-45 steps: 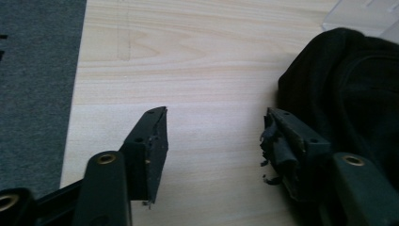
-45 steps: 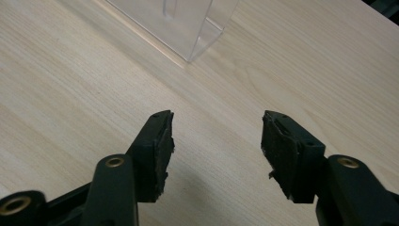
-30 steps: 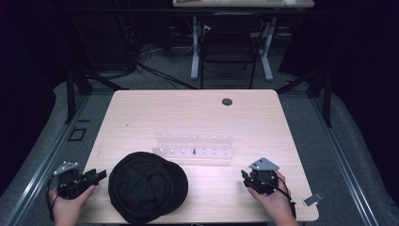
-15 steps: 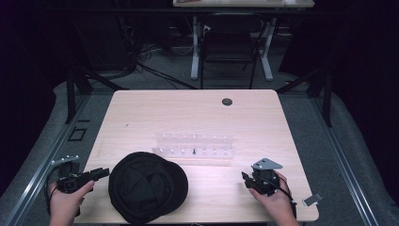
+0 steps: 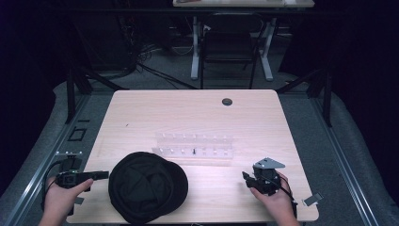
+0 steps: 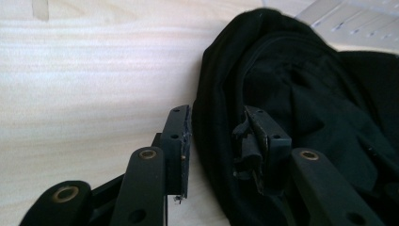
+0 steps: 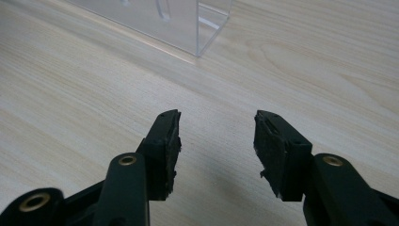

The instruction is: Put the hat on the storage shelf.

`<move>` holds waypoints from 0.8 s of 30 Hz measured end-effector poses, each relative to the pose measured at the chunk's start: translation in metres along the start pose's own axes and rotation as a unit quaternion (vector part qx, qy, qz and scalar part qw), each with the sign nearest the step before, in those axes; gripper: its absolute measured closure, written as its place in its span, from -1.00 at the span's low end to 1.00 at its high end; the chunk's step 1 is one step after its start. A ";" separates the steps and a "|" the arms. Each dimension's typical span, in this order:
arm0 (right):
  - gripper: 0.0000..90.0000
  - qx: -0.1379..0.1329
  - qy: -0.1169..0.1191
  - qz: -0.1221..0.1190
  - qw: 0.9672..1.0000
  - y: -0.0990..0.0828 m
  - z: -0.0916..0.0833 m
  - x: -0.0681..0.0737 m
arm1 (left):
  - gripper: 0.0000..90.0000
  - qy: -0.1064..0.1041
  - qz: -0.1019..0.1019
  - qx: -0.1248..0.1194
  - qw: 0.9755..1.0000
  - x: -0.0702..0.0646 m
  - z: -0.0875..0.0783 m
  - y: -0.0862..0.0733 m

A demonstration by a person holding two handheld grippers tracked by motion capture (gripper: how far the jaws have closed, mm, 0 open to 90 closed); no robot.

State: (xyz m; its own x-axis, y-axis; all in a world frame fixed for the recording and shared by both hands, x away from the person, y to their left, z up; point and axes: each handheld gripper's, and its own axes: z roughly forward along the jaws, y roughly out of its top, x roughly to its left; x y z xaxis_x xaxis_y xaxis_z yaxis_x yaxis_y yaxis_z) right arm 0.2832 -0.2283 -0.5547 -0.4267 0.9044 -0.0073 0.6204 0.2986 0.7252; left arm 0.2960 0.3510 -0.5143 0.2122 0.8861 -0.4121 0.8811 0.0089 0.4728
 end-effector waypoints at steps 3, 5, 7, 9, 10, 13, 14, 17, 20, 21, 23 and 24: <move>0.12 0.001 -0.001 0.003 1.000 0.000 0.000 -0.001 | 0.41 0.001 -0.005 0.014 1.000 0.001 0.005 -0.002; 0.12 0.000 0.001 0.006 1.000 0.000 0.000 -0.002 | 0.43 0.000 -0.009 0.027 1.000 0.002 0.010 -0.005; 0.12 0.001 0.003 0.008 1.000 0.000 0.000 -0.003 | 0.44 -0.005 -0.017 0.034 0.999 0.003 0.012 -0.005; 0.12 0.001 0.005 0.009 1.000 0.000 0.000 -0.003 | 0.46 -0.008 -0.022 0.034 0.999 0.004 0.015 -0.006; 0.12 0.001 0.005 0.009 1.000 0.000 0.000 -0.003 | 0.47 -0.008 -0.022 0.034 0.999 0.004 0.015 -0.006; 0.12 0.002 0.006 0.010 1.000 0.000 0.000 -0.002 | 0.48 -0.007 -0.023 0.039 0.999 0.004 0.017 -0.004; 0.12 0.002 0.006 0.010 1.000 0.000 0.000 -0.002 | 0.48 -0.007 -0.023 0.039 0.999 0.004 0.017 -0.004; 0.12 0.002 0.005 0.010 1.000 -0.001 0.000 -0.002 | 0.48 -0.003 -0.019 0.049 0.999 0.002 0.020 -0.002; 0.12 0.001 0.005 0.010 1.000 -0.001 0.001 -0.002 | 0.48 0.001 -0.018 0.060 0.998 0.001 0.024 -0.001; 0.12 0.000 0.004 0.011 1.000 -0.001 0.001 -0.002 | 0.49 0.009 -0.015 0.069 0.998 -0.001 0.026 0.000; 0.12 0.002 0.007 0.010 1.000 -0.001 0.000 -0.002 | 0.50 0.012 -0.014 0.075 0.997 -0.001 0.028 0.001; 0.11 0.002 0.009 0.011 1.000 -0.001 0.000 -0.002 | 0.50 0.012 -0.014 0.075 0.997 -0.001 0.028 0.001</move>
State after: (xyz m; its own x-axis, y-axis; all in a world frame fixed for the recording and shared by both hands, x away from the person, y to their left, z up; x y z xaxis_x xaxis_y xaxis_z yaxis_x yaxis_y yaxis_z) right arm 0.2839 -0.2305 -0.5554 -0.4244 0.9052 0.0202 0.6319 0.2802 0.7226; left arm 0.3087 0.3371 -0.5353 0.1782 0.8970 -0.4044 0.9402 -0.0340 0.3388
